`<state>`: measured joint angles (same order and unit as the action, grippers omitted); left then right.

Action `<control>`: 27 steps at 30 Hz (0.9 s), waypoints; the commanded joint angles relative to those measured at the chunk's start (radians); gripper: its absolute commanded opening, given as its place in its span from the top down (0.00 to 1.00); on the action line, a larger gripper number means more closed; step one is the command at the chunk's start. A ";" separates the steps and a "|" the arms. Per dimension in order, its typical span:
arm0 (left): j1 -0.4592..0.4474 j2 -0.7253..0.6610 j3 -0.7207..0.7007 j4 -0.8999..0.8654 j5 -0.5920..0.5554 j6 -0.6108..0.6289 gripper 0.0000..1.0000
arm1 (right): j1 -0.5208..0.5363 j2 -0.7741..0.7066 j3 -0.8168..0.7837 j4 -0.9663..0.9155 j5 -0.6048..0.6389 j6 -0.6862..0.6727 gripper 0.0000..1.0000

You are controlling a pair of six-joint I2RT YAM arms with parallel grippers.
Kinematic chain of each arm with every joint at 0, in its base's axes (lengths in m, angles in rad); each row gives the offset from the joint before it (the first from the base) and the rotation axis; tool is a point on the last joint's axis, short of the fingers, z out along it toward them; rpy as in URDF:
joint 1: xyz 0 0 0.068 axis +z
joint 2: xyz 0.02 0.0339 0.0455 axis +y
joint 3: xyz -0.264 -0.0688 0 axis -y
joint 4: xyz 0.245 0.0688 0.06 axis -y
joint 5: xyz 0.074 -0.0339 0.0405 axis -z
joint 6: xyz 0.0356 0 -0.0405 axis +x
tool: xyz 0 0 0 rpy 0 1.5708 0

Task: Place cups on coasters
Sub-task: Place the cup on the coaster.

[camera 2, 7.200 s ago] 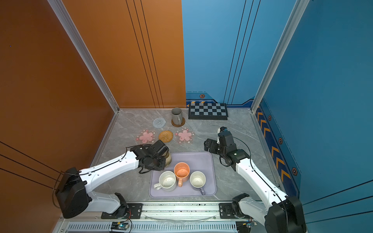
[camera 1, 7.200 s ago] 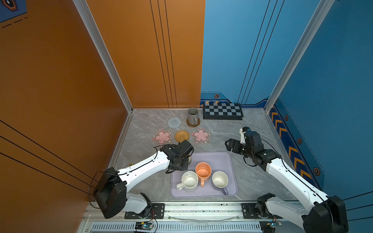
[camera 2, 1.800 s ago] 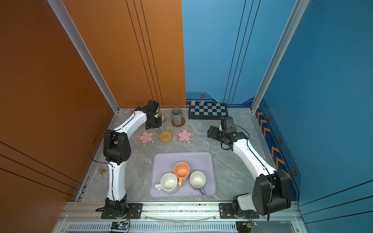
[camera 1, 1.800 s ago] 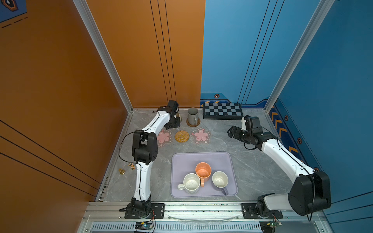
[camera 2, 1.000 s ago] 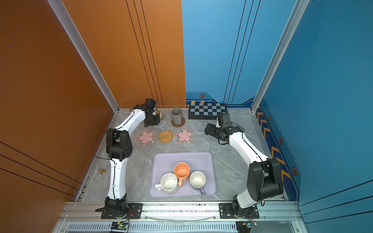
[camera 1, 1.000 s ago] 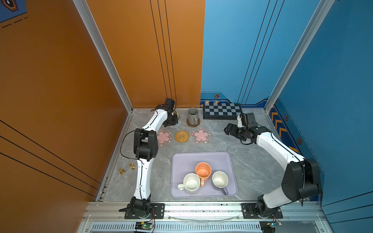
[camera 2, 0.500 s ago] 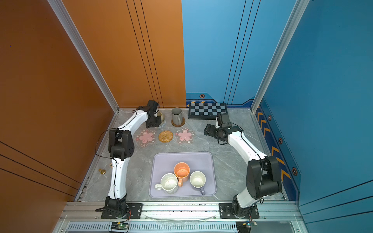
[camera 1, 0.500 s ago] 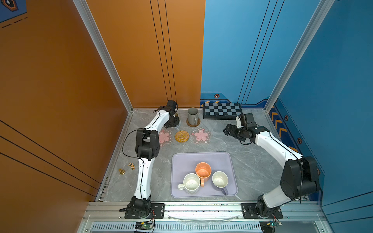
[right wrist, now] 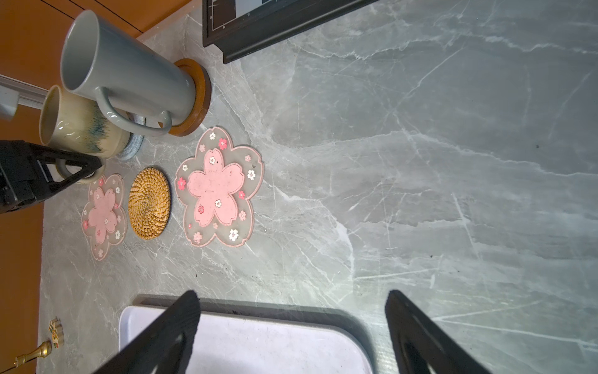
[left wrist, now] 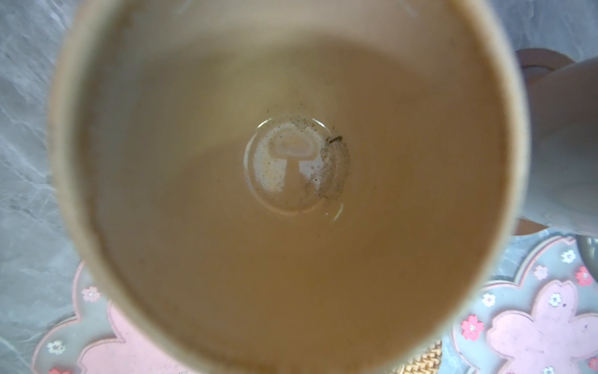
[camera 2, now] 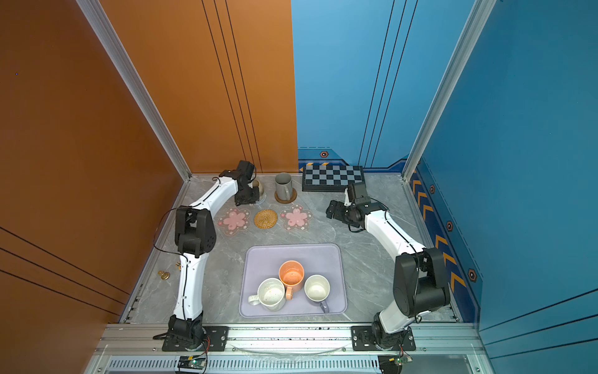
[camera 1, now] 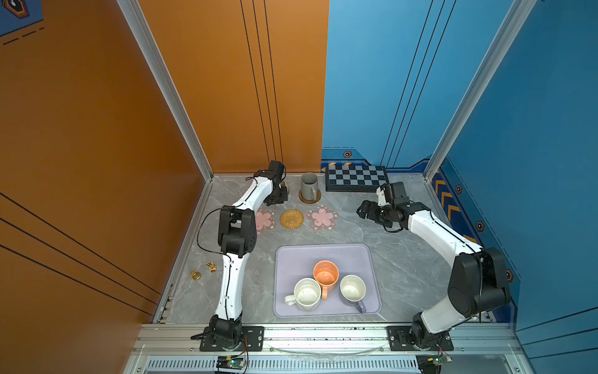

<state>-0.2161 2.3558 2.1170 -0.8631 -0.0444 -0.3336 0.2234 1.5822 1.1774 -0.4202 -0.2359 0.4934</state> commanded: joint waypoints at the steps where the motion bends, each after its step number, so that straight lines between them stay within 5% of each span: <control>1: 0.009 0.015 0.038 0.002 -0.017 -0.025 0.78 | 0.002 -0.006 0.005 -0.022 -0.013 -0.019 0.08; 8: 0.006 0.011 0.041 0.000 -0.020 -0.033 0.51 | 0.018 -0.003 0.021 -0.030 -0.092 -0.049 0.08; 27: -0.003 -0.126 -0.104 0.002 -0.044 -0.021 0.50 | 0.059 -0.034 0.028 -0.054 -0.070 -0.068 0.08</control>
<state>-0.2153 2.3066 2.0377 -0.8574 -0.0525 -0.3630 0.2737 1.5814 1.1862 -0.4385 -0.3038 0.4515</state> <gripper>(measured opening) 0.496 0.923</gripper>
